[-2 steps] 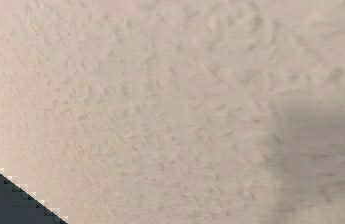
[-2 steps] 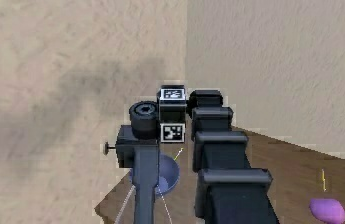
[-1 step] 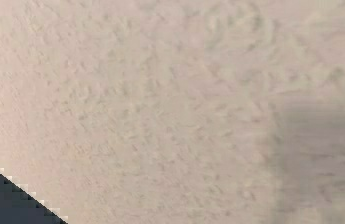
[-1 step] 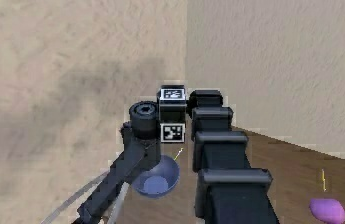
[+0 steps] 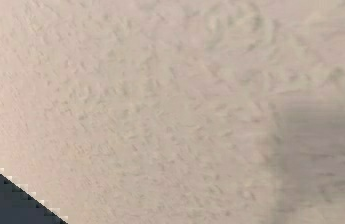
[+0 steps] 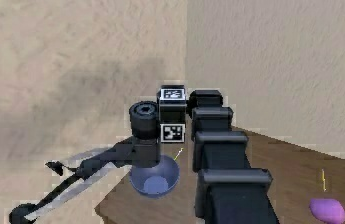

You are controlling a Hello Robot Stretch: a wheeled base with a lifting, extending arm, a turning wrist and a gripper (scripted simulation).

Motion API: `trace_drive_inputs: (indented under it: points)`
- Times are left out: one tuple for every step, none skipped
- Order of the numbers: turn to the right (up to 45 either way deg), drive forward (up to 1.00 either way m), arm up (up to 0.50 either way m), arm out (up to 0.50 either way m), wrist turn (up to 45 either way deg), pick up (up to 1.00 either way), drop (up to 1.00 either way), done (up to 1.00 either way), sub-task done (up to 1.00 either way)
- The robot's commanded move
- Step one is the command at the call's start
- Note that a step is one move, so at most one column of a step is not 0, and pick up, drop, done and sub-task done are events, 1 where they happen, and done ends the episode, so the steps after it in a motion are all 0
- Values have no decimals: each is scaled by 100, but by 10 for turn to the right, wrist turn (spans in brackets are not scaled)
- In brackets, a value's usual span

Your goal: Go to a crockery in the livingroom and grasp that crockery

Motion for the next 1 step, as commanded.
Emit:
trace_drive_inputs:
  points:
    - [0,0,0,0,450,0,0,0,0]
